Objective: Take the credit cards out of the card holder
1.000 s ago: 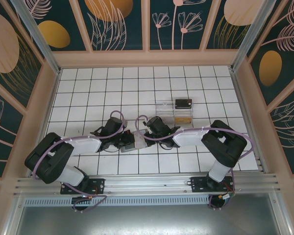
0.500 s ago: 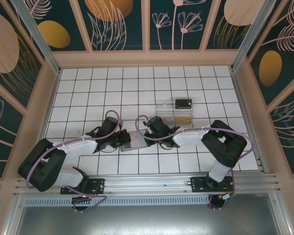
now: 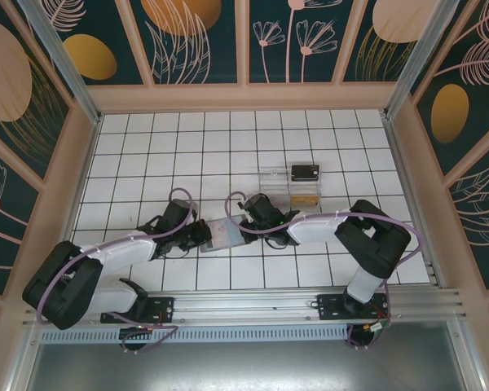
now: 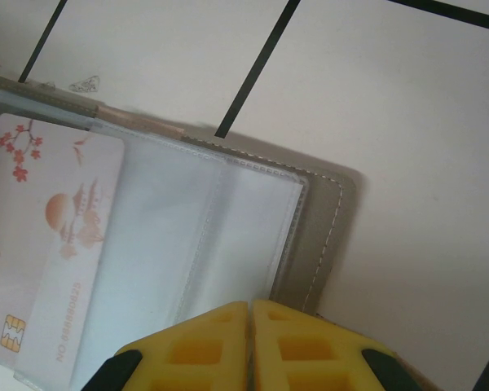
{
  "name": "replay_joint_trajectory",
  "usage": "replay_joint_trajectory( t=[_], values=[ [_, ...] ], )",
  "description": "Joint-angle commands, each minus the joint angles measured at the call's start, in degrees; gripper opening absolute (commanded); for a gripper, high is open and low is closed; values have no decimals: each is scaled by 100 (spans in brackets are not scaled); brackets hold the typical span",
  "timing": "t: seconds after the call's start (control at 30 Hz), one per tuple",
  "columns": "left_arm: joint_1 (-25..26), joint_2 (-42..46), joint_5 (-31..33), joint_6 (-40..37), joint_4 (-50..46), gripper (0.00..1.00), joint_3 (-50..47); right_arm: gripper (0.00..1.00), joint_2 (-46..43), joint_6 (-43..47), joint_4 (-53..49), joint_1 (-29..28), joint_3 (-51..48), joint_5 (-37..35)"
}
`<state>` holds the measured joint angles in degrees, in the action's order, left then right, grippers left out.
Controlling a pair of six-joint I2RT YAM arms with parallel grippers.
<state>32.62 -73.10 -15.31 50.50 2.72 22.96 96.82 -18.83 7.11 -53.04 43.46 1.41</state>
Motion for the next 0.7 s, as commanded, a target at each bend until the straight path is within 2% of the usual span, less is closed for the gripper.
replay_joint_trajectory(
  t=[0.0,0.47,0.67],
  values=[
    [-67,226,171,21,-380,0,-180,12,120,-68,-209,-23,-31,-54],
    [-135,915,602,-245,-1466,0,175,12,58,-52,-115,-6,-92,-41],
    [-133,1296,687,-284,-1777,0,500,14,-257,-61,-91,87,-128,-169]
  ],
)
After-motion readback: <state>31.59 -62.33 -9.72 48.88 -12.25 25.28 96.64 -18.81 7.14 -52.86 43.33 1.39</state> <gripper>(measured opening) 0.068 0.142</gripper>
